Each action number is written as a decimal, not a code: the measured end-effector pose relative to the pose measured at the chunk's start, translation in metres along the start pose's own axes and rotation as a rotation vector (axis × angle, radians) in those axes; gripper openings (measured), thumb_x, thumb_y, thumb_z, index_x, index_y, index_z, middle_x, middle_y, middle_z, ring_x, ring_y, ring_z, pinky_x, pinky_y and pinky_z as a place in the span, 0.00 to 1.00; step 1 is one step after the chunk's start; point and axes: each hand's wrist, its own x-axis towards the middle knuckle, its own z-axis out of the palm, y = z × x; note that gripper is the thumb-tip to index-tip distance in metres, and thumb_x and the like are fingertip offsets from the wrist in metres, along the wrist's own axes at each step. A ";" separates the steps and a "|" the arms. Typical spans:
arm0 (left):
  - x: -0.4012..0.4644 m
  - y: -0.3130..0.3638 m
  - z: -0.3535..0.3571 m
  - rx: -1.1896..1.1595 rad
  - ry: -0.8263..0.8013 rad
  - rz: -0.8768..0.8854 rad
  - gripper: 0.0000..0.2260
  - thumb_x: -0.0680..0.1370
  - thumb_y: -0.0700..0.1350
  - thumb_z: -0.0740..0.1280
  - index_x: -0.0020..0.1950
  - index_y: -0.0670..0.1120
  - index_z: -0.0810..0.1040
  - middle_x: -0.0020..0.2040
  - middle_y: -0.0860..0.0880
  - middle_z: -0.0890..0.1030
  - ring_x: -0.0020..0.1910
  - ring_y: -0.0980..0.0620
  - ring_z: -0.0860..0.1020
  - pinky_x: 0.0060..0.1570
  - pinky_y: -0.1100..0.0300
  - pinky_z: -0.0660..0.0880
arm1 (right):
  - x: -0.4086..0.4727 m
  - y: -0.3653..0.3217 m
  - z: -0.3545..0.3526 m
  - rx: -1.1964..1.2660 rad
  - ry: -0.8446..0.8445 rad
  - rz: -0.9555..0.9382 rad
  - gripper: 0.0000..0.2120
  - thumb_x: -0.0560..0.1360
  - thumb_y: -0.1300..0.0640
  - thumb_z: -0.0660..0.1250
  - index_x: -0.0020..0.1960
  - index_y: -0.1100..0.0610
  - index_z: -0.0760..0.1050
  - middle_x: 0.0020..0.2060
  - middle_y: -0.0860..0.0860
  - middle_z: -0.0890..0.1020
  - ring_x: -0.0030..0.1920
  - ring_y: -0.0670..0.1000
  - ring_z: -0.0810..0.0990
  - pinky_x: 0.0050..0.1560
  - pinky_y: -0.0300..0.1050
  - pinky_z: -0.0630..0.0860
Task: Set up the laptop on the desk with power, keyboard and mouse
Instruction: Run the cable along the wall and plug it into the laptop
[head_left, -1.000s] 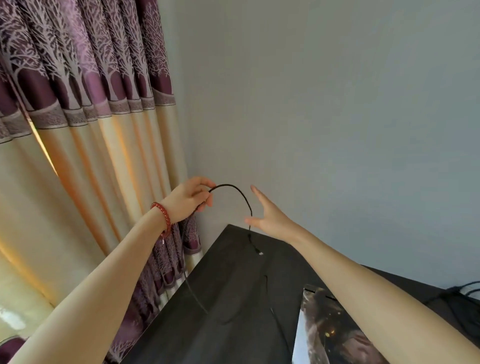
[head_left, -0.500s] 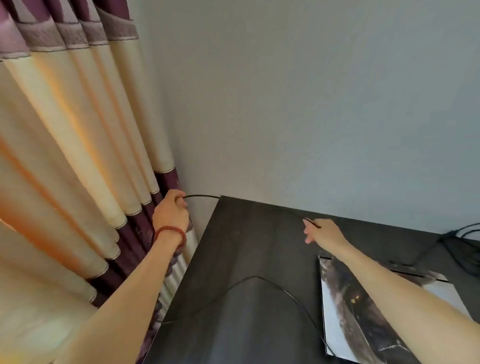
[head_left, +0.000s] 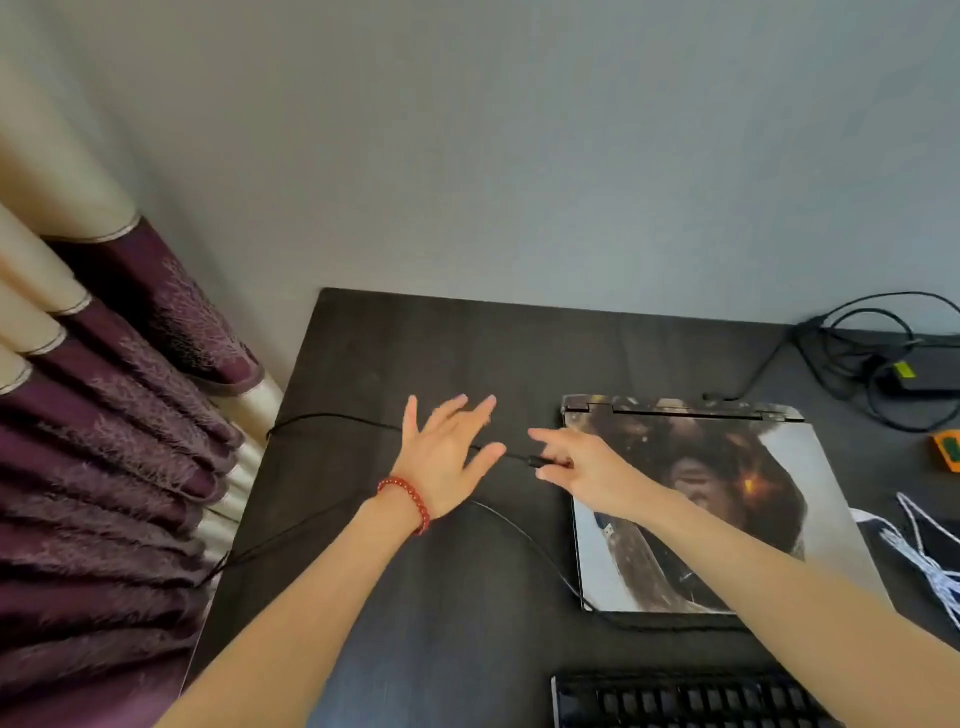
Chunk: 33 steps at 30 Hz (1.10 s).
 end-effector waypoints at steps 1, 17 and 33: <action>-0.001 0.001 0.013 0.017 -0.044 0.015 0.16 0.79 0.52 0.57 0.66 0.52 0.70 0.56 0.53 0.79 0.64 0.54 0.70 0.71 0.48 0.41 | -0.003 0.003 0.001 0.049 0.021 0.003 0.20 0.75 0.62 0.65 0.67 0.59 0.67 0.43 0.52 0.78 0.41 0.44 0.76 0.43 0.26 0.68; -0.020 0.012 0.086 -0.162 -0.202 -0.017 0.14 0.80 0.48 0.57 0.65 0.53 0.72 0.53 0.49 0.80 0.54 0.49 0.75 0.52 0.53 0.73 | -0.024 0.060 0.039 0.202 0.190 0.133 0.18 0.74 0.64 0.66 0.63 0.57 0.71 0.45 0.48 0.79 0.45 0.45 0.77 0.52 0.31 0.69; -0.050 0.030 0.115 -0.102 -0.122 -0.227 0.11 0.79 0.51 0.59 0.53 0.53 0.80 0.44 0.50 0.80 0.44 0.45 0.78 0.42 0.57 0.70 | -0.123 0.071 0.092 -0.249 0.067 -0.057 0.15 0.75 0.62 0.59 0.60 0.58 0.76 0.48 0.54 0.82 0.48 0.53 0.80 0.46 0.48 0.79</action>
